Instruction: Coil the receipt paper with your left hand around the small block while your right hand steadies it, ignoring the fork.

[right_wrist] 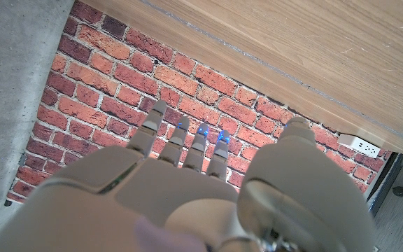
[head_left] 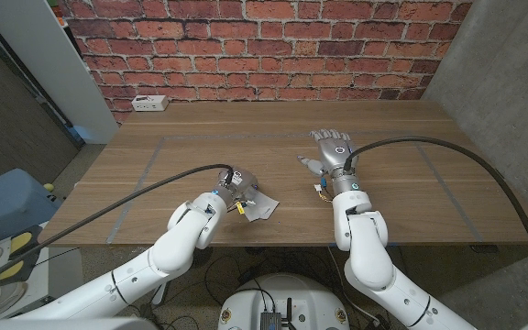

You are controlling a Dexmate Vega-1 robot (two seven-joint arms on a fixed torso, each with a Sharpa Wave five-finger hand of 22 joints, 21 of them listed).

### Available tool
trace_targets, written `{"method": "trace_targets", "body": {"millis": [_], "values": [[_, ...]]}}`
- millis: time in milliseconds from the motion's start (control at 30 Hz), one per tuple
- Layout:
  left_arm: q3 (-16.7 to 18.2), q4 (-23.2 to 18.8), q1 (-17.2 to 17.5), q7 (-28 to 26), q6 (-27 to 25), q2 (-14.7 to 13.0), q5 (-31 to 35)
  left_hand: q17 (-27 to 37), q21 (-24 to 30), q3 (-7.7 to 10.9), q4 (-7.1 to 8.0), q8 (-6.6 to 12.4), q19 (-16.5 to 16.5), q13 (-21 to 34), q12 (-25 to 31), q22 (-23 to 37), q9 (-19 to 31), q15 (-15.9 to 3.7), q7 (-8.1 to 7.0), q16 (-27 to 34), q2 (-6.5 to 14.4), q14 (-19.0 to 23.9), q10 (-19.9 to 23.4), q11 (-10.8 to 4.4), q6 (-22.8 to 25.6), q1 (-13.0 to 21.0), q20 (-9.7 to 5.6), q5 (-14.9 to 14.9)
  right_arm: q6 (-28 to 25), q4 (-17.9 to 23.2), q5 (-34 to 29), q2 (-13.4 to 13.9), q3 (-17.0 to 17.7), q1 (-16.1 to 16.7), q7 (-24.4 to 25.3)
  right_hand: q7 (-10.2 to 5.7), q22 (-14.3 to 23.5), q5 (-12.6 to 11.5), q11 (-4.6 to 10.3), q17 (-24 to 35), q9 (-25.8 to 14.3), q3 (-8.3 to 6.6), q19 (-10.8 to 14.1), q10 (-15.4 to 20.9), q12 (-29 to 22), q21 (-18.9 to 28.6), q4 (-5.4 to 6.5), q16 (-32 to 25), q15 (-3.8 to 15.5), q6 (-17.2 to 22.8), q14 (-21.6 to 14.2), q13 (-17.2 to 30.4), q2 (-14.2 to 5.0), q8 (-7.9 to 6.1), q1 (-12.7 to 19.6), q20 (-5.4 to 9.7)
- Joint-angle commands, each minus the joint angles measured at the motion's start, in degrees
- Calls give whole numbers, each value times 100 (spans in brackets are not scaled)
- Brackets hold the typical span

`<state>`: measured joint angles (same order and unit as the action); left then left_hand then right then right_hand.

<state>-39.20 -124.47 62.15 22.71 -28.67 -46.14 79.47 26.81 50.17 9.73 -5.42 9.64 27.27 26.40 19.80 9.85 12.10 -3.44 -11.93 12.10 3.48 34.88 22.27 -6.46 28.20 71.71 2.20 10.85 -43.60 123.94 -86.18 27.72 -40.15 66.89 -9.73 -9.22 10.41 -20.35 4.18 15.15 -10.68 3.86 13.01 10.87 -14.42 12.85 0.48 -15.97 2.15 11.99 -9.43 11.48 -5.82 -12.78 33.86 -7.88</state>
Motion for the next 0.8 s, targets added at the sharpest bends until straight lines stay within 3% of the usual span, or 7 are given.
{"method": "trace_targets", "body": {"millis": [33, 167, 367, 500, 567, 733, 800], "values": [[317, -380, 440, -222, -133, -33, 353, -64, -274, -52, 28, 20, -501, -77, -120, 6, -56, -485, -56, -138, -54, -478, -235, -1, -401, -271, 279, -53, 59, 58, -25, 13, 40, 91, 53, 22, 3, -14, 13, 15, 3, -9, 53, 61, -7, -7, 28, -44, 223, 51, -64, 5, -19, 8, -24, 23], [498, -530, 592, -305, -117, -60, 214, -208, -546, -125, 54, 39, -942, -160, -266, 8, -91, -267, -66, -210, -162, -1052, -486, -66, -732, -546, 430, -45, 52, 49, -46, -13, 42, 110, 82, 22, 3, -16, 14, 11, 4, -12, 63, 61, -1, -6, 27, -41, 223, 56, -67, 5, -23, 12, -24, 25], [890, -684, 916, -1017, -28, -132, -445, -315, -672, -203, 177, 56, -1061, -223, -338, 10, -103, -164, -65, -170, -166, -1273, -532, -32, -897, -879, 510, -29, 77, 25, 14, -48, 46, 116, 198, 28, 3, -20, 18, 4, 4, -17, 70, 64, 9, -8, 23, -32, 222, 71, -62, 5, -28, 15, -23, 23], [1208, -668, 1149, -1879, 178, -172, -1173, -377, -721, -226, 340, 100, -1042, -268, -350, 13, -102, -146, -62, -108, -18, -1286, -439, 21, -885, -1177, 544, -19, 131, -3, 230, -74, 68, 112, 426, 45, 2, -24, 5, -4, 4, -26, 105, 76, 16, 0, 17, -26, 218, 117, -68, 4, -38, 6, -17, 46], [1334, -596, 1261, -2435, 296, -151, -1486, -436, -770, -241, 520, 127, -1035, -315, -378, 16, -98, -126, -13, -63, 158, -1267, -385, 80, -865, -1483, 578, -28, 142, -23, 371, -106, 76, 104, 551, 46, 2, -28, 0, -11, 4, -45, 178, 90, 23, 23, 11, -22, 223, 154, -76, 4, -64, 2, -5, 69], [1571, -346, 1399, -3565, 725, -91, -2298, -502, -815, -249, 637, 132, -1031, -360, -406, 16, -96, -89, 75, -45, 270, -1246, -343, 159, -873, -1701, 599, -40, 261, -68, 1020, -164, 148, 110, 1101, 79, 2, -35, -10, -28, 5, -105, 390, 133, 41, 86, -13, -10, 240, 243, -99, 4, -139, -1, 37, 158], [1695, -197, 1437, -4016, 1053, -87, -2746, -513, -826, -249, 650, 135, -1041, -367, -409, 16, -96, -83, 94, -46, 284, -1250, -333, 177, -868, -1727, 586, -39, 369, -153, 1451, -265, 204, 126, 1590, 89, 2, -36, -15, -31, 5, -120, 406, 154, 40, 87, -19, -6, 244, 277, -100, 4, -155, -7, 48, 169]]}}
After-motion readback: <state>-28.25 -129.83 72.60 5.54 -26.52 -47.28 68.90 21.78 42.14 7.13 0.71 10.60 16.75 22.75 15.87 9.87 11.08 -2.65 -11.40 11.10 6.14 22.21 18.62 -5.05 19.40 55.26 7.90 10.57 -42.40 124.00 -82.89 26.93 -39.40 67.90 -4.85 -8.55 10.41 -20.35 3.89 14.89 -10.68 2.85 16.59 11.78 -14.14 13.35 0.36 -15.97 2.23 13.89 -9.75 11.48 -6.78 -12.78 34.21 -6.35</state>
